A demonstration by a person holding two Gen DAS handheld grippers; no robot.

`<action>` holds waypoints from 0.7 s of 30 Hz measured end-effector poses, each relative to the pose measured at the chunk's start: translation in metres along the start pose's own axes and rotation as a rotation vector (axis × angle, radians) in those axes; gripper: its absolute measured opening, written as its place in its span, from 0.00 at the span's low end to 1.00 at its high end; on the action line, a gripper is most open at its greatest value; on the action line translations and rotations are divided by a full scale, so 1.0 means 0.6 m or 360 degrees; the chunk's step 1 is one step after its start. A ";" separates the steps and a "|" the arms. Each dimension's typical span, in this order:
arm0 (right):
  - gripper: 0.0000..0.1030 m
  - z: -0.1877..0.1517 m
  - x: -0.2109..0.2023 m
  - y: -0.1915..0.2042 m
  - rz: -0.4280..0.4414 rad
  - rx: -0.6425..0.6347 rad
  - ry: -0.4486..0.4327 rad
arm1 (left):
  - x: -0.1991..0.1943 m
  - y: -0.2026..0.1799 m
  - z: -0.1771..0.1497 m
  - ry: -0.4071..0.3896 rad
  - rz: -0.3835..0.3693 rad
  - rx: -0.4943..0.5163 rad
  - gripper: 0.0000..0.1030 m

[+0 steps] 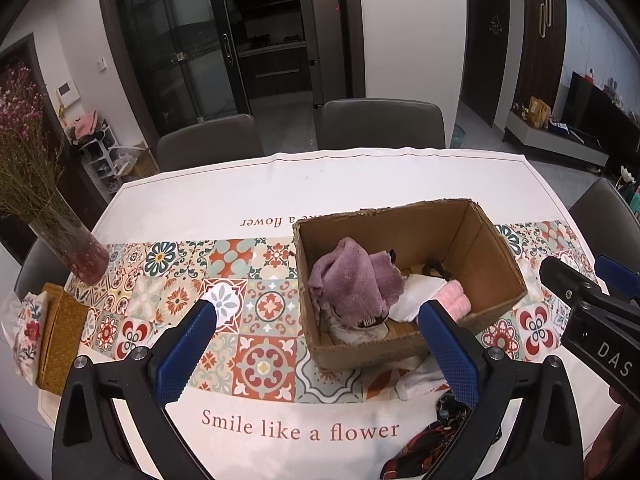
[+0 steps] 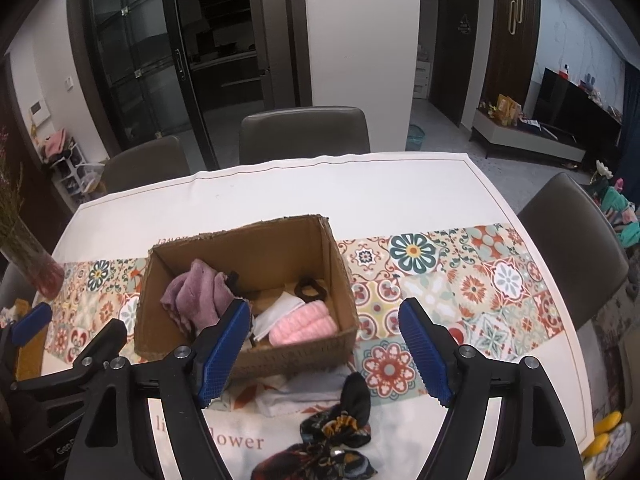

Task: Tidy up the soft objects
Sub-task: 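Withdraw both tools from the box toward the scarf and white cloth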

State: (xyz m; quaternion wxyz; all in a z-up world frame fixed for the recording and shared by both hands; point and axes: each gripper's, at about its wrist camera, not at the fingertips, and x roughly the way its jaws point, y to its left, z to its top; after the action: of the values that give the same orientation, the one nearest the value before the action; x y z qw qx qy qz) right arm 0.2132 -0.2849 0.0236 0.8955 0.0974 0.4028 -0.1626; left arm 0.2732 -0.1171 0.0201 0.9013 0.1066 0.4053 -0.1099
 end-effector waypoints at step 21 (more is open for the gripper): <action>0.75 -0.081 -0.003 -0.021 -0.0012 0.0039 0.0087 | -0.004 -0.007 -0.087 0.0047 0.0004 0.0022 1.00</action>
State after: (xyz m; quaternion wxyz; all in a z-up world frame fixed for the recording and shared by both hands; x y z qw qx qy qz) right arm 0.1738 -0.2813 -0.0077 0.8822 0.1111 0.4256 -0.1682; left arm 0.2335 -0.1062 -0.0121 0.8945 0.1150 0.4177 -0.1100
